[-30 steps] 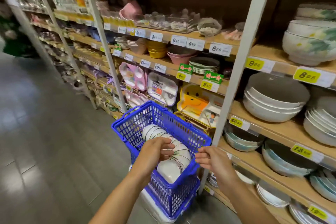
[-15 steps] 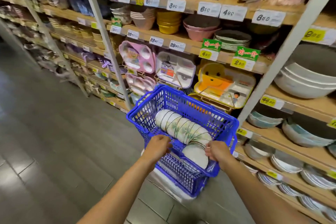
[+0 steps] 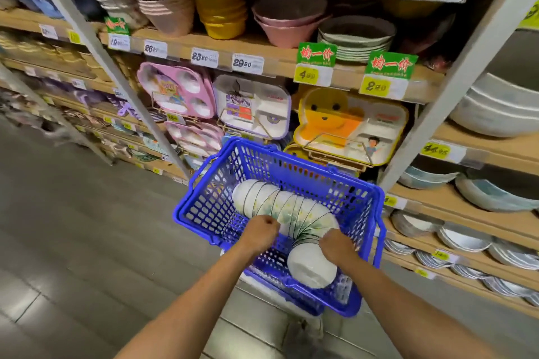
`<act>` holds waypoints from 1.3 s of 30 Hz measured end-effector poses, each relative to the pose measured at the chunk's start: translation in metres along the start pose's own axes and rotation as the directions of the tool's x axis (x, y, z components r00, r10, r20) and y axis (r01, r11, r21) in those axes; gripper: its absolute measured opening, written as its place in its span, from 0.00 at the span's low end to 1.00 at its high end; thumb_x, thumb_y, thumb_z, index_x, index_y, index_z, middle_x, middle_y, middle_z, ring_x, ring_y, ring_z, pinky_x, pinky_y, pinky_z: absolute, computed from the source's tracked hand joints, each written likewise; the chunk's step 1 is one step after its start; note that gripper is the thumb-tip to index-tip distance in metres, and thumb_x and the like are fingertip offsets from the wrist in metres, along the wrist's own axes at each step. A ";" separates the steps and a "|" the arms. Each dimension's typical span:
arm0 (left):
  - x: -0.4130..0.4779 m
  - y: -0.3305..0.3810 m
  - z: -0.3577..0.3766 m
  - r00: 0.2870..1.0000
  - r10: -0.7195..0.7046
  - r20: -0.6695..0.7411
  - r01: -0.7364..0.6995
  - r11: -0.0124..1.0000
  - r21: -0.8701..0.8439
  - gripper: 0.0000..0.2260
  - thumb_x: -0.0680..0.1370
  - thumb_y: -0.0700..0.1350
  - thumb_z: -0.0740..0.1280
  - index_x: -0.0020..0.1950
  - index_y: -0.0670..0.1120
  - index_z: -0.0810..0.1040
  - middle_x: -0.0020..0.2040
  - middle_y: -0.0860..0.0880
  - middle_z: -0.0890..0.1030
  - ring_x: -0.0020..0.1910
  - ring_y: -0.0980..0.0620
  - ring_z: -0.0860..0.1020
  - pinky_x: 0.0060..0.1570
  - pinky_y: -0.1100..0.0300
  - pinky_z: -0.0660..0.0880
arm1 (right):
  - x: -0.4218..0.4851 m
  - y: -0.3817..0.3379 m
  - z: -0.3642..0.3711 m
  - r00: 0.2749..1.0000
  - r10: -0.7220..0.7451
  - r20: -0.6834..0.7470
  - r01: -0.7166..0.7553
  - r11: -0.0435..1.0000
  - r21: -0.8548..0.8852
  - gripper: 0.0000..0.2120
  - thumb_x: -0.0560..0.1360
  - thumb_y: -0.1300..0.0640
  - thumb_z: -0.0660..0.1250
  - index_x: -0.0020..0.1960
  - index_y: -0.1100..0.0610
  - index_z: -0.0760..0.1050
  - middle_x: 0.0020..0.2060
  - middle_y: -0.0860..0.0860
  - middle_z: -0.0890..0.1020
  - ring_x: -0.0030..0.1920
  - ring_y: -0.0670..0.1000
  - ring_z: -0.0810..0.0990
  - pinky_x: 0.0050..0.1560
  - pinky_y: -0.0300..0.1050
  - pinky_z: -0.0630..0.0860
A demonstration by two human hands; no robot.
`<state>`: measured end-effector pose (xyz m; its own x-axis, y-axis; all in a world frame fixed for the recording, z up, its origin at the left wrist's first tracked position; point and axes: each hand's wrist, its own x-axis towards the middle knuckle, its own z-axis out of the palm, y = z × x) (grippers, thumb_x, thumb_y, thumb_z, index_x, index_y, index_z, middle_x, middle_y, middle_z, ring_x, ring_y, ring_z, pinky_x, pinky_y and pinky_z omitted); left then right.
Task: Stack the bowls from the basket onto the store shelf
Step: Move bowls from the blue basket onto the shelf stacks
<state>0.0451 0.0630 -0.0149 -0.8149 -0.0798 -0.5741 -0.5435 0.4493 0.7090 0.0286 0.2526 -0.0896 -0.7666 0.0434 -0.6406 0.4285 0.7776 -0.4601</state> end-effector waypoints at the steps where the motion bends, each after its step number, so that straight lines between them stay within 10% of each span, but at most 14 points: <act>1: 0.009 0.002 0.001 1.000 -0.001 0.011 0.000 0.999 0.051 0.09 0.78 0.41 0.59 0.41 0.41 0.75 0.40 0.41 0.78 0.39 0.47 0.76 0.40 0.57 0.70 | 0.004 0.001 0.001 1.000 0.004 0.011 -0.004 0.999 -0.042 0.12 0.80 0.57 0.59 0.39 0.59 0.70 0.43 0.58 0.76 0.49 0.56 0.76 0.46 0.46 0.72; 4: 0.039 0.004 0.010 0.998 -0.024 0.061 0.013 0.985 0.175 0.11 0.79 0.41 0.59 0.43 0.39 0.78 0.45 0.36 0.81 0.47 0.40 0.80 0.44 0.53 0.73 | 0.024 0.005 0.010 1.000 0.026 0.017 -0.024 0.989 -0.149 0.15 0.80 0.58 0.59 0.62 0.64 0.71 0.61 0.60 0.76 0.60 0.59 0.76 0.50 0.43 0.72; 8: 0.075 -0.003 0.032 0.982 -0.055 0.178 -0.019 0.922 0.388 0.12 0.80 0.41 0.59 0.49 0.33 0.77 0.51 0.31 0.80 0.53 0.34 0.78 0.46 0.50 0.72 | 0.037 0.006 0.025 0.997 0.080 0.020 -0.075 0.979 -0.190 0.22 0.78 0.60 0.61 0.70 0.65 0.65 0.66 0.61 0.73 0.64 0.60 0.75 0.59 0.48 0.74; 16: 0.126 -0.031 0.073 0.910 -0.115 0.397 -0.273 0.554 0.787 0.17 0.77 0.48 0.65 0.62 0.40 0.75 0.61 0.39 0.78 0.60 0.40 0.76 0.57 0.50 0.74 | 0.047 0.024 0.052 0.969 0.215 -0.122 -0.220 0.975 -0.031 0.16 0.81 0.63 0.52 0.67 0.65 0.65 0.62 0.63 0.74 0.61 0.61 0.74 0.57 0.51 0.71; 27: 0.159 -0.063 0.107 0.820 0.019 0.572 -0.572 0.005 0.820 0.11 0.78 0.38 0.60 0.55 0.43 0.81 0.55 0.44 0.83 0.54 0.44 0.81 0.47 0.54 0.76 | 0.059 0.011 0.058 0.931 0.311 -0.190 -0.362 0.849 -0.384 0.25 0.77 0.67 0.62 0.71 0.67 0.58 0.62 0.62 0.76 0.60 0.58 0.79 0.52 0.48 0.78; 39: 0.143 -0.042 0.088 0.797 0.024 0.604 -0.602 -0.051 0.797 0.11 0.77 0.37 0.62 0.55 0.43 0.81 0.52 0.45 0.83 0.51 0.45 0.82 0.45 0.53 0.77 | 0.032 0.009 0.037 0.970 0.200 -0.136 -0.239 0.877 -0.417 0.28 0.77 0.66 0.60 0.74 0.64 0.53 0.64 0.62 0.73 0.59 0.61 0.79 0.53 0.54 0.77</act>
<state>-0.0309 0.1112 -0.1629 -0.5410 0.4847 -0.6873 0.6787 0.7343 -0.0163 0.0250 0.2379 -0.1369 -0.7234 0.2831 -0.6297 0.3600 0.9329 0.0059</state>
